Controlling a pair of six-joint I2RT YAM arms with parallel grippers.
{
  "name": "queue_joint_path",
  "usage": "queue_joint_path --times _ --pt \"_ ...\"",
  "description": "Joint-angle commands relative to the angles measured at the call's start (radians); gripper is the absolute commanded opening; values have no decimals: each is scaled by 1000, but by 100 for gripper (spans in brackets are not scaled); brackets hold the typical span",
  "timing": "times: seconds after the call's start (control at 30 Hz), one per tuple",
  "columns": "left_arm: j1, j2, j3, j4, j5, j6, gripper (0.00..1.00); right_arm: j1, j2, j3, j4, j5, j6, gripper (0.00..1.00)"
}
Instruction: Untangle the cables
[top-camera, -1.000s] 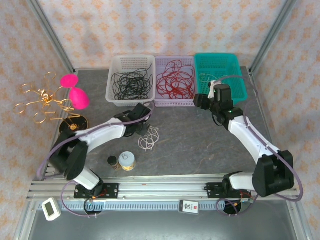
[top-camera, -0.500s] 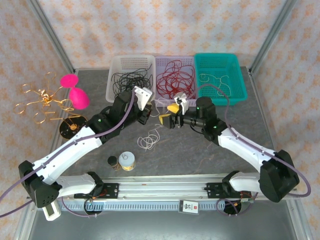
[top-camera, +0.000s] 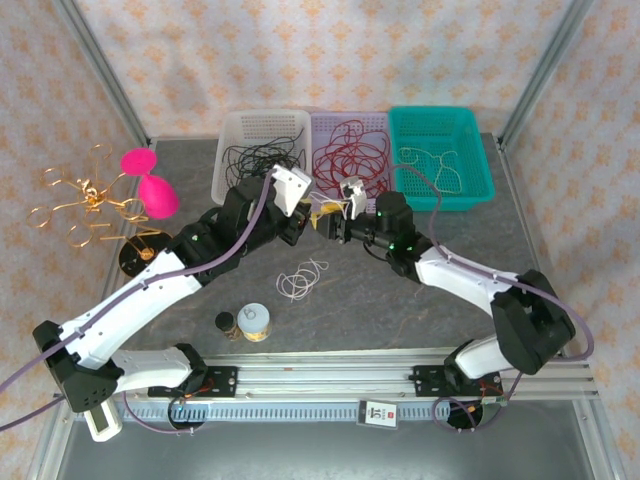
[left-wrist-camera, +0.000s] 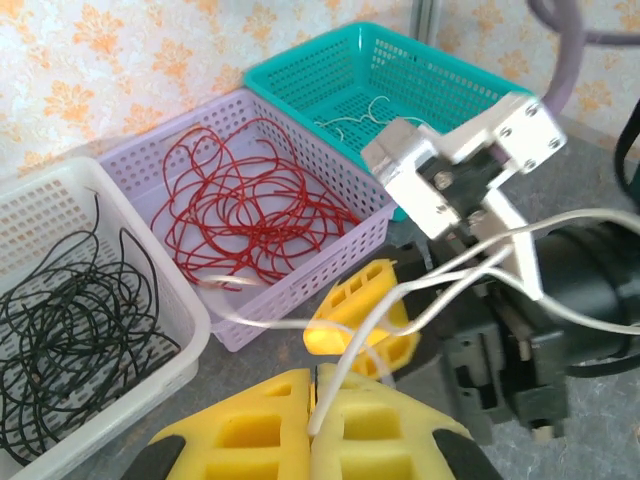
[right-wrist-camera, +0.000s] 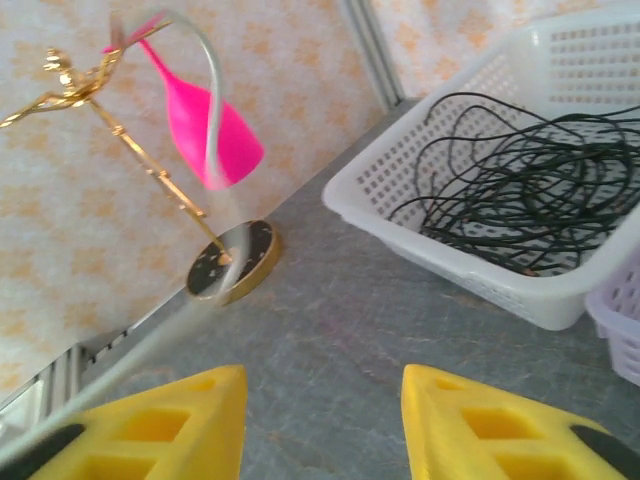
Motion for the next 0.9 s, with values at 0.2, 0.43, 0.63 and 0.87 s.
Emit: queue_joint_path --times 0.2,0.43,0.63,0.87 --pt "-5 -75 39 122 -111 -3 0 1 1 -125 80 183 173 34" --pt "-5 -33 85 78 -93 19 0 1 -178 -188 -44 164 -16 58" --pt "-6 24 99 29 -50 35 0 -2 -396 -37 -299 179 -253 78" --pt "-5 72 89 4 -49 53 0 -2 -436 210 -576 248 -371 78"
